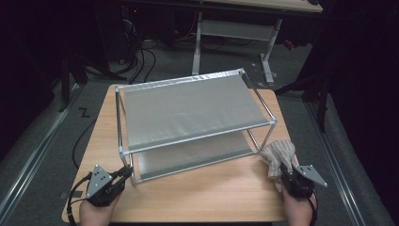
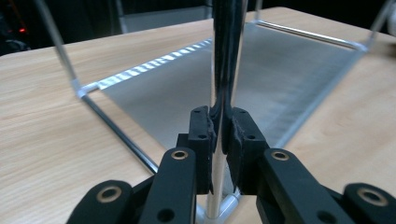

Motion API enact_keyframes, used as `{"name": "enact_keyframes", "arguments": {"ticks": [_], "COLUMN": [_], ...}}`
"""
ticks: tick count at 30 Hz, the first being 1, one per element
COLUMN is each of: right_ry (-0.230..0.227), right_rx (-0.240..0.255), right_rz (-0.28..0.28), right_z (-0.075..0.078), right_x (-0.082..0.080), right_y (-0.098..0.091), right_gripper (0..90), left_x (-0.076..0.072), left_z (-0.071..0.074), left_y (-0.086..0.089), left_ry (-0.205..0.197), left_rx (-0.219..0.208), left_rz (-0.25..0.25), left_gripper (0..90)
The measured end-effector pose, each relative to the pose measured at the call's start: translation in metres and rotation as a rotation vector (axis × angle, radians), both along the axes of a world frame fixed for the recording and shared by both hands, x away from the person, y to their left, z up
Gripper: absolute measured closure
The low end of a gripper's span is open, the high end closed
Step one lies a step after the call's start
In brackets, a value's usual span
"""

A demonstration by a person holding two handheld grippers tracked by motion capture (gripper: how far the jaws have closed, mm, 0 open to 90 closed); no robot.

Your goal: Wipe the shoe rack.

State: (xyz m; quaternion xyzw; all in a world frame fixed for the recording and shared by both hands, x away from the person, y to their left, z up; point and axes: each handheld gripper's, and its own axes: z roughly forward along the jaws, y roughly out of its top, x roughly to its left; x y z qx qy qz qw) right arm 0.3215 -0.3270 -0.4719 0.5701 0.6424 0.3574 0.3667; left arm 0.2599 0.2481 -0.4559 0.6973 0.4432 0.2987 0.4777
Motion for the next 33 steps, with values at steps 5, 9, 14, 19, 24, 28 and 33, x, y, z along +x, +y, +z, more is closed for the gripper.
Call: {"name": "enact_keyframes", "arguments": {"ticks": [5,9,14,19,24,28,33], "right_ry": [-0.018,-0.006,0.046,0.108,0.081,0.074,0.048], "right_rx": [-0.013,-0.019,-0.014,-0.023,0.0,0.008,0.017], "right_rz": [-0.026,-0.045,-0.04,0.048,0.102,0.12,0.13], "right_z": [0.008,0.012,0.003,-0.013,-0.014,-0.011,-0.003], "right_x": [0.007,0.026,0.056,0.07,0.048,0.029,0.017], "right_y": [0.001,0.006,0.022,0.045,0.056,0.057,0.06], "right_gripper": [72.7,72.6,72.7,73.2,73.6,73.7,73.8], "left_x": [0.008,0.009,0.011,0.018,0.027,0.036,0.049], "left_z": [-0.003,-0.004,-0.004,-0.002,-0.003,-0.004,-0.007], "left_y": [0.014,0.023,0.027,0.033,0.039,0.044,0.046], "left_ry": [-0.004,-0.002,0.008,0.018,0.025,0.025,0.033], "left_rx": [-0.031,-0.056,-0.051,-0.033,-0.038,-0.042,-0.068], "left_rz": [0.039,0.05,0.041,0.046,0.068,0.075,0.109], "left_gripper": [79.8,79.3,79.3,79.5,79.4,79.3,78.6]}}
